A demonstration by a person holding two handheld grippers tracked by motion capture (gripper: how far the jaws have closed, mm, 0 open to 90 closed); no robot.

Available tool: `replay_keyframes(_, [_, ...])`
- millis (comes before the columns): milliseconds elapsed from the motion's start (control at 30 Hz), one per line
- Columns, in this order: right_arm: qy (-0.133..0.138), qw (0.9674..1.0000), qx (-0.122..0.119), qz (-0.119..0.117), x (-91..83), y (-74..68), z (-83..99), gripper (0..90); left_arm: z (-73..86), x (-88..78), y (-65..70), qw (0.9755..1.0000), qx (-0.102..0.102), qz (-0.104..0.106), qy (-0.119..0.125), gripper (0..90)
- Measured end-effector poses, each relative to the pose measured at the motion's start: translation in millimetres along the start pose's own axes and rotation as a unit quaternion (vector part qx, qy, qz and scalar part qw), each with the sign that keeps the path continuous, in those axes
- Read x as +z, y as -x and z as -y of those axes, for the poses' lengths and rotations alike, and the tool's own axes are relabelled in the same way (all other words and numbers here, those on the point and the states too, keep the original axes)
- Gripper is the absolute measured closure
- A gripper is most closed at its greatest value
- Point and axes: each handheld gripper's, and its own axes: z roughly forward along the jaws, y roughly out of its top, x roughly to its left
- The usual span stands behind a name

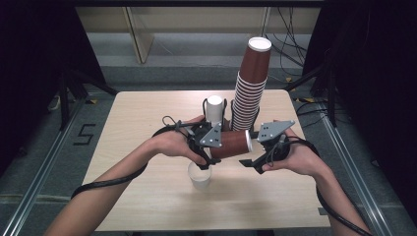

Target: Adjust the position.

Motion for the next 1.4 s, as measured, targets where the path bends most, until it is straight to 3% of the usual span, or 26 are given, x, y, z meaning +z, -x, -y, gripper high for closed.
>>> replay_keyframes(67, [-0.002,1.0,-0.005,0.0,0.2,1.8,-1.7,8.9,-0.9,-0.3,0.2,1.0,0.003,0.003,-0.001,11.9])
replay_keyframes(133, [-0.007,0.9999,0.008,-0.005,0.1,1.3,-2.9,8.5,-1.7,-0.2,0.2,0.9999,0.009,0.005,-0.006,12.0])
replay_keyframes(167, [-0.003,0.9999,-0.01,-0.003,0.6,3.7,-4.0,8.5,-2.0,0.0,0.1,0.9999,0.011,0.007,-0.008,12.0])
replay_keyframes(200, [-0.007,0.9999,0.004,-0.006,0.3,2.3,-4.6,8.5,-2.4,0.3,0.3,0.9999,0.012,0.009,-0.009,12.0])
replay_keyframes(233, [-0.004,0.9999,-0.009,-0.003,0.5,4.5,-5.9,8.4,-3.0,0.5,0.3,0.9998,0.014,0.009,-0.01,12.1])
replay_keyframes(567, [-0.016,0.9992,-0.026,-0.027,7.8,4.3,-17.8,8.4,-8.9,3.6,2.0,0.9986,0.036,0.024,-0.029,12.2])
replay_keyframes(600, [-0.016,0.9986,-0.041,-0.028,9.2,5.1,-19.6,8.5,-9.0,4.0,2.1,0.9987,0.036,0.024,-0.028,12.1])
replay_keyframes(1033, [-0.042,0.9962,-0.05,-0.057,19.4,0.5,-22.9,15.2,-10.9,4.3,4.3,0.998,0.047,0.03,-0.031,12.2])
replay_keyframes(1400, [-0.051,0.9954,-0.054,-0.061,22.9,-0.5,-24.6,16.1,-10.2,5.4,5.1,0.9976,0.049,0.032,-0.035,12.1])
